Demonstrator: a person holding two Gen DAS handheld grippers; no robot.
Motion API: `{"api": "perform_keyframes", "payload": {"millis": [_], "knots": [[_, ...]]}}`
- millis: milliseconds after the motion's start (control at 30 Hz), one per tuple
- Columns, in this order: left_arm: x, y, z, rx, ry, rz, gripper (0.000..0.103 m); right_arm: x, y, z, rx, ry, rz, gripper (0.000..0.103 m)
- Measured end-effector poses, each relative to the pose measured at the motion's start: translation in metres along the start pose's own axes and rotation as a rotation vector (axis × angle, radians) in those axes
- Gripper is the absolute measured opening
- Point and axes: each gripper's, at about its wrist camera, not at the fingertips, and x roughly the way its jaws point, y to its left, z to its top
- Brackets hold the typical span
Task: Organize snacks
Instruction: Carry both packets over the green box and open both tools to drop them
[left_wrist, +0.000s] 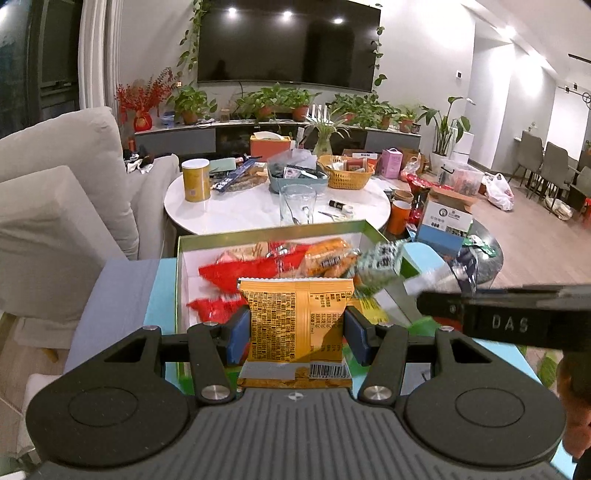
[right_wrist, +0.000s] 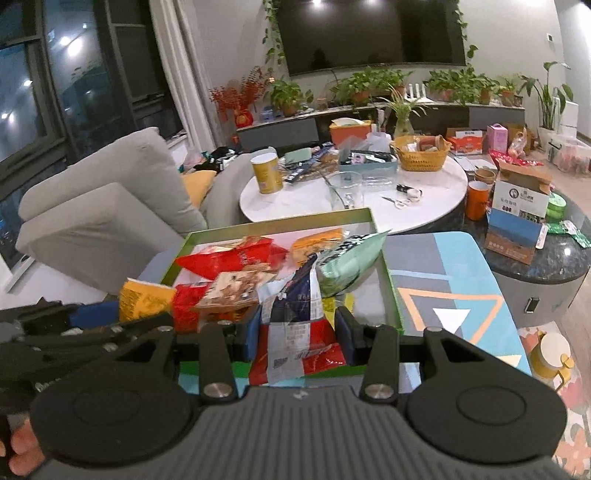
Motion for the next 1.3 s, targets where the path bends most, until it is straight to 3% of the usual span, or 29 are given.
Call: {"api": "perform_keyframes", "payload": {"millis": [333, 733, 833, 967, 1300], "knots": [[0.036, -0.009, 0.016, 0.01, -0.003, -0.023, 0.051, 0.025, -0.015, 0.006, 0.06, 0.012, -0.069, 0.047], [0.08, -0.013, 0.016, -0.039, 0.057, 0.016, 0.053, 0.045, -0.022, 0.002, 0.106, -0.001, -0.038, 0.048], [0.074, -0.01, 0.014, -0.041, 0.047, 0.023, 0.06, 0.034, -0.025, -0.003, 0.117, -0.016, -0.038, 0.062], [0.057, -0.006, 0.014, -0.039, 0.022, 0.051, 0.062, 0.011, -0.025, -0.005, 0.11, -0.055, -0.058, 0.062], [-0.002, -0.004, -0.013, -0.027, 0.032, 0.035, 0.064, -0.039, -0.007, -0.032, 0.04, -0.027, -0.045, 0.062]]}}
